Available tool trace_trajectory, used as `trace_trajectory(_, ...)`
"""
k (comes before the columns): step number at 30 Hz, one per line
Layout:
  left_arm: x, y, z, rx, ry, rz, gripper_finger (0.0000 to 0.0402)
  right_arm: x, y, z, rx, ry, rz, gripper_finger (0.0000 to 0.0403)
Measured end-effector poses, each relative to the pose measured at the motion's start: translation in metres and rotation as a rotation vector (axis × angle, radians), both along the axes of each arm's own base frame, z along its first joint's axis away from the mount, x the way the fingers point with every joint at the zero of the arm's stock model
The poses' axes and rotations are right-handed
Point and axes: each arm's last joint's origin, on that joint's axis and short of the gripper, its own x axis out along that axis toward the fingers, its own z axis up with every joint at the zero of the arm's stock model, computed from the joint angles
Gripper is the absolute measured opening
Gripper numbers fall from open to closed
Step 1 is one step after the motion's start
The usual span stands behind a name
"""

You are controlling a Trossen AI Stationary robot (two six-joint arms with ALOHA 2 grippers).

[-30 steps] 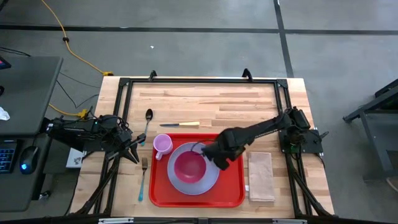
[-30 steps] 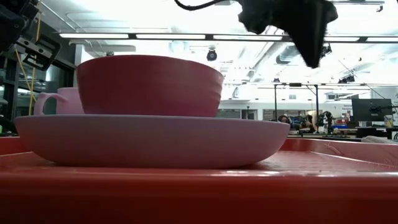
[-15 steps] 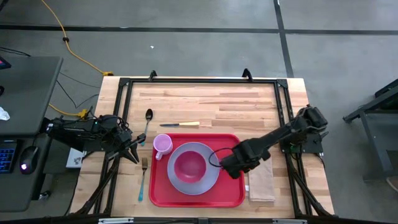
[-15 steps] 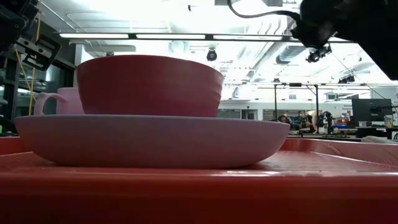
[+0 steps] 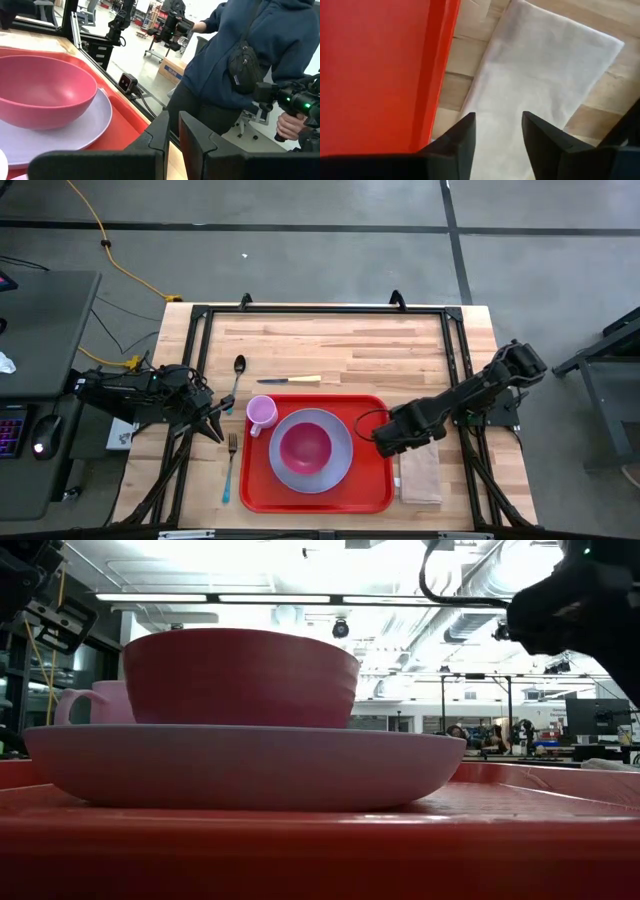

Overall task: Set up tray
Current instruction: Put the brown napkin to the right of the white plate on the red tray

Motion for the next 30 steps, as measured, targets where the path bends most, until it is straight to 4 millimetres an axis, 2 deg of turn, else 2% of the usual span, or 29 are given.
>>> trace_trajectory(6,0.0,0.0,0.0,-0.001,0.0,0.0,0.0074,0.004,-0.004,-0.011,-0.005,-0.069,-0.017,0.0173)
trace_trajectory(11,0.0,0.0,0.0,0.0,0.001,0.0,0.0074,0.005,-0.014,-0.022,-0.021,-0.083,-0.053,0.0183)
trace_trajectory(18,0.0,0.0,0.0,0.0,0.0,0.001,0.0074,0.001,-0.025,-0.032,-0.03,-0.055,-0.078,0.0173)
trace_trajectory(30,0.0,0.0,0.0,0.0,0.001,0.003,0.0074,-0.01,-0.028,-0.055,-0.014,-0.057,-0.089,0.0158)
